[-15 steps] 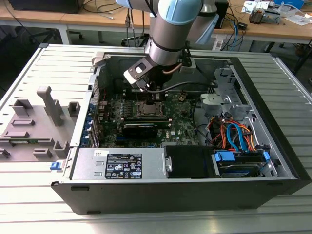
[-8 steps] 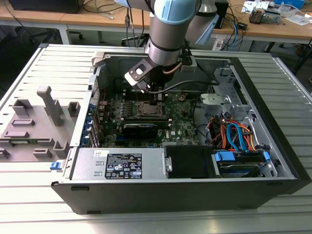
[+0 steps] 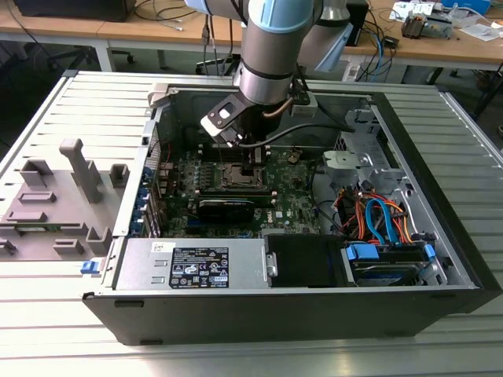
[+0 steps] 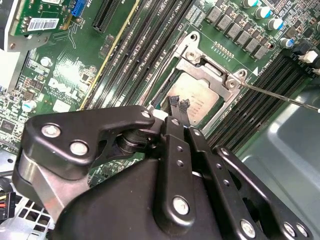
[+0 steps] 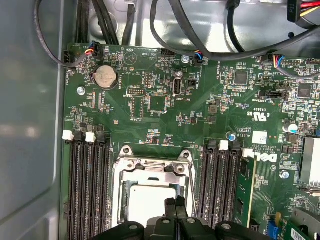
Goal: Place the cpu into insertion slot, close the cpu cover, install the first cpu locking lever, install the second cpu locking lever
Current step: 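Close the cpu cover, then install the first cpu locking lever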
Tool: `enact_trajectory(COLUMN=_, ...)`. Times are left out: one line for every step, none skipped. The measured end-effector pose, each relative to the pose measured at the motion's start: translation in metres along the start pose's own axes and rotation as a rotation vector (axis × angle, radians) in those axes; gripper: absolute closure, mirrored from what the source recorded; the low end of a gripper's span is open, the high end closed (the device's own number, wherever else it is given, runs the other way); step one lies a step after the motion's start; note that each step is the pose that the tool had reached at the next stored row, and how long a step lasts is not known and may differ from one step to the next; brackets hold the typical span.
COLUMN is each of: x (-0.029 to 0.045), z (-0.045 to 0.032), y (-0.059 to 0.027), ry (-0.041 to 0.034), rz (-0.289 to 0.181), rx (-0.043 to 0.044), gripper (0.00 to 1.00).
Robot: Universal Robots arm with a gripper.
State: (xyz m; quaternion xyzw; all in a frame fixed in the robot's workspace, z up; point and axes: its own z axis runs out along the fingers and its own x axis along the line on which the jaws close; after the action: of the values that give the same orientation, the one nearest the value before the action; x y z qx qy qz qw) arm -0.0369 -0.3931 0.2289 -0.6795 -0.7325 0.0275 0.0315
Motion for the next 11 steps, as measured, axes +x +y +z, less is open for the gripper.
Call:
enact_trajectory(x=0.0000, z=0.0000, y=0.0000, ry=0.0001, rz=0.000, rx=0.0000, gripper=0.89)
enact_trajectory(x=0.0000, z=0.0000, y=0.0000, ry=0.0000, rz=0.000, rx=0.0000, gripper=0.89)
enact_trajectory(x=0.0000, z=0.0000, y=0.0000, ry=0.0000, rz=0.000, rx=0.0000, gripper=0.89)
enact_trajectory(x=0.0000, z=0.0000, y=0.0000, ry=0.0000, rz=0.000, rx=-0.0001, gripper=0.89)
enact_trajectory(x=0.0000, z=0.0000, y=0.0000, ry=0.0000, rz=0.000, rx=0.0000, gripper=0.89)
enact_trajectory(x=0.0000, z=0.0000, y=0.0000, ry=0.0000, rz=0.000, rx=0.0000, gripper=0.89)
enact_trajectory(x=0.0000, z=0.0000, y=0.0000, ry=0.0000, rz=0.000, rx=0.0000, gripper=0.89)
enact_trajectory(x=0.0000, z=0.0000, y=0.0000, ry=-0.0001, rz=-0.002, rx=0.0000, gripper=0.89)
enact_trajectory(x=0.0000, z=0.0000, y=0.0000, ry=-0.0003, rz=-0.004, rx=0.0000, gripper=0.89)
enact_trajectory(x=0.0000, z=0.0000, y=0.0000, ry=-0.0006, rz=-0.009, rx=0.0000, gripper=0.89)
enact_trajectory(x=0.0000, z=0.0000, y=0.0000, ry=-0.0010, rz=-0.013, rx=0.0001, gripper=0.89)
